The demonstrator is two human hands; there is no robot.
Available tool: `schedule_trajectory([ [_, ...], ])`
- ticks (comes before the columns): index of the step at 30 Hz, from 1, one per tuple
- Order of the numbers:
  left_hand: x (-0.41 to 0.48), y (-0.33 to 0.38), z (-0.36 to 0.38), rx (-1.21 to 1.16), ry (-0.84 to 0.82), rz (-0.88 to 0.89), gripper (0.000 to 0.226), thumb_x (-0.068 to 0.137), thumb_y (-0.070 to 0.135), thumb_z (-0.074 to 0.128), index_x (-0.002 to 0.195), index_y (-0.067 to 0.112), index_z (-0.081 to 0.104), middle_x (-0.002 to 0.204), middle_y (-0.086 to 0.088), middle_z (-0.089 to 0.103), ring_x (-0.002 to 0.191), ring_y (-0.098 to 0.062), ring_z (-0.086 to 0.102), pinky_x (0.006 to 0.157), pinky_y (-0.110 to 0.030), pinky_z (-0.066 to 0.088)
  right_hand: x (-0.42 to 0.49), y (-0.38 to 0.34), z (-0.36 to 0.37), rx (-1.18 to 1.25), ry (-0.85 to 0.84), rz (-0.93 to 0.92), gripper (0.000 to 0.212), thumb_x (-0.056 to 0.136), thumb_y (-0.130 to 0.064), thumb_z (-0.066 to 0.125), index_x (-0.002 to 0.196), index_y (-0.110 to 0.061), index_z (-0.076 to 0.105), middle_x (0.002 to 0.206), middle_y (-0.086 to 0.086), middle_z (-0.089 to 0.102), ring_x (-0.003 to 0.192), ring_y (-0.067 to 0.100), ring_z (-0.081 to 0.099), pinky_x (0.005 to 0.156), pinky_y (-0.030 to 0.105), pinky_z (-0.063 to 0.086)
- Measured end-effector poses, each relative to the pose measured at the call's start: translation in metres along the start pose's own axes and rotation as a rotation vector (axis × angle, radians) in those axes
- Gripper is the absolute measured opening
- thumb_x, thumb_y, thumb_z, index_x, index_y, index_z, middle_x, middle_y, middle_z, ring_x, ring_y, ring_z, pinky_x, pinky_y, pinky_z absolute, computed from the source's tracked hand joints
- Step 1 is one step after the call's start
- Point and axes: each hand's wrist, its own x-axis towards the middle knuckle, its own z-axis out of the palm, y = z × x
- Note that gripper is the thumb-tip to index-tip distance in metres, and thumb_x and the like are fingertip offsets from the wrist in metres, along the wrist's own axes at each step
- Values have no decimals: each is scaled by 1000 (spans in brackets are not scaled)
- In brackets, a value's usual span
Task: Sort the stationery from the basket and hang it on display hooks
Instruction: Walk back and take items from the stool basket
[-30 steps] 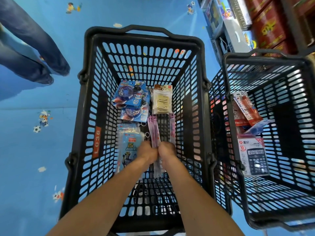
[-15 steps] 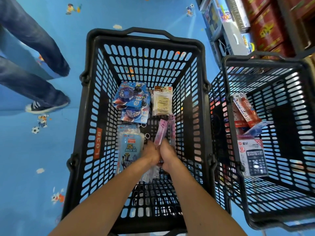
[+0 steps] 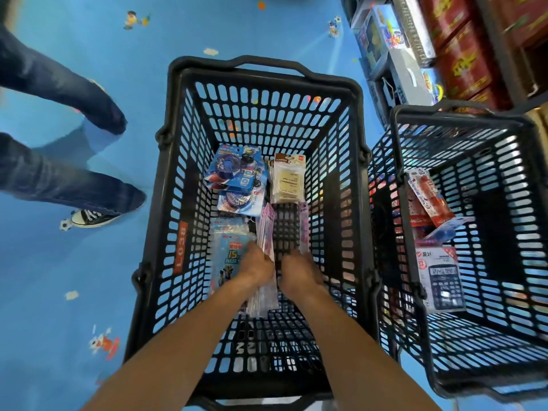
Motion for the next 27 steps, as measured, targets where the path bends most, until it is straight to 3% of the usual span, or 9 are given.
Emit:
schedule_trajectory([
  [3, 5, -4, 6, -38, -11, 15, 38, 88, 8, 51, 126, 4, 47, 109, -16, 62, 97, -32, 64, 77, -42, 57, 3, 6, 7, -361, -71, -45, 42, 100, -19, 55, 141, -12, 55, 150, 11, 43, 143, 34, 32, 105, 42, 42],
  [6, 1, -4, 3, -78, -21, 29, 35, 95, 3, 47, 130, 6, 45, 115, -17, 61, 102, -32, 62, 83, -40, 55, -1, 6, 8, -811, -52, -148, 43, 106, -30, 44, 144, -13, 53, 153, 10, 43, 148, 37, 15, 118, 47, 21],
  [10, 0, -9, -1, -90, -43, 28, 45, 99, 6, 48, 143, 9, 41, 127, -16, 60, 111, -31, 60, 90, -37, 53, -7, 5, 9, -1062, 4, -155, 45, 106, -39, 39, 141, -15, 56, 143, 10, 48, 135, 36, 24, 106, 42, 29],
  [14, -4, -9, -5, -103, -51, 48, 41, 103, 8, 45, 144, 12, 42, 130, -12, 58, 114, -27, 58, 94, -36, 52, -6, 3, 5, -1108, 54, -114, 43, 104, -38, 46, 138, -15, 57, 139, 17, 43, 127, 37, 31, 101, 40, 35],
  [20, -13, -9, -9, -166, -77, 64, 46, 101, 0, 41, 145, 14, 43, 127, -7, 59, 115, -23, 56, 93, -32, 48, -19, 0, -6, -954, 191, -33, 38, 101, -31, 56, 132, -10, 61, 136, 23, 39, 124, 41, 36, 94, 39, 42],
  [23, -18, -5, -14, -212, -71, 69, 47, 100, -1, 41, 144, 16, 44, 124, -4, 58, 114, -23, 55, 92, -32, 46, -23, -2, -8, -953, 184, 36, 44, 91, -23, 72, 132, -11, 61, 132, 27, 36, 118, 45, 32, 87, 41, 42],
  [27, -25, -1, -18, -259, -72, 97, 47, 101, -3, 39, 143, 15, 47, 130, -3, 59, 118, -23, 54, 97, -34, 46, -27, -8, -12, -902, 174, 64, 50, 92, -21, 71, 137, -7, 57, 137, 31, 34, 120, 47, 31, 86, 39, 46],
])
